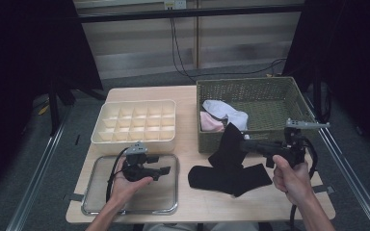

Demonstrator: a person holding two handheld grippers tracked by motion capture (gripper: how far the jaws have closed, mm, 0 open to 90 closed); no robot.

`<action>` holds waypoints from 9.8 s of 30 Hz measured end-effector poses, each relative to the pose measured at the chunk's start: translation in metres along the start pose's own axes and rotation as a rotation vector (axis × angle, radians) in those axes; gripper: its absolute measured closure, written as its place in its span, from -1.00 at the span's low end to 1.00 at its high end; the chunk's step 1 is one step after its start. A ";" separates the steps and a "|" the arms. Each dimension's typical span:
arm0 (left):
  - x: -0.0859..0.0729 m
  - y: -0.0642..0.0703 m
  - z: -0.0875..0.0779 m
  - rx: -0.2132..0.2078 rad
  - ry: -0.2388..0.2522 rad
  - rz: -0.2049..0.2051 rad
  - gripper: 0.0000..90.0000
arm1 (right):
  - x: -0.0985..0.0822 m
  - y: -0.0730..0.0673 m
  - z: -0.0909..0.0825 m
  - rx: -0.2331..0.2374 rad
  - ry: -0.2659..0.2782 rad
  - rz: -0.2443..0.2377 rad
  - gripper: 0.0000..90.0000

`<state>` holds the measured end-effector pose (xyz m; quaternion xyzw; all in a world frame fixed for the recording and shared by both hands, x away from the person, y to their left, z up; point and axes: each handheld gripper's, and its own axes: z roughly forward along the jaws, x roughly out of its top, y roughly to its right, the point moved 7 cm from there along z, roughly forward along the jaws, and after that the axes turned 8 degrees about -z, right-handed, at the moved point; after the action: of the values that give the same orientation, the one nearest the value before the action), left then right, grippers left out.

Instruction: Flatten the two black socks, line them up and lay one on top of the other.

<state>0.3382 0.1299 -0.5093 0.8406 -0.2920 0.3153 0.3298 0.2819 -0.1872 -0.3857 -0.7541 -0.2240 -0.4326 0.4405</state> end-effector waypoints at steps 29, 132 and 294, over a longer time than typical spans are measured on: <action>0.026 0.060 0.047 -0.140 -0.057 0.093 0.11 | -0.105 0.098 -0.029 -0.373 -0.204 0.152 0.68; 0.032 0.104 0.069 -0.189 -0.106 0.249 0.91 | -0.070 0.078 -0.051 -0.366 -0.083 0.061 0.92; -0.014 0.076 0.063 -0.276 -0.255 0.043 0.89 | -0.108 0.052 0.048 -0.154 -0.284 0.081 0.97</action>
<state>0.2978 0.0404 -0.5278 0.8141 -0.3897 0.1704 0.3954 0.2845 -0.1681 -0.5137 -0.8476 -0.2198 -0.3193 0.3623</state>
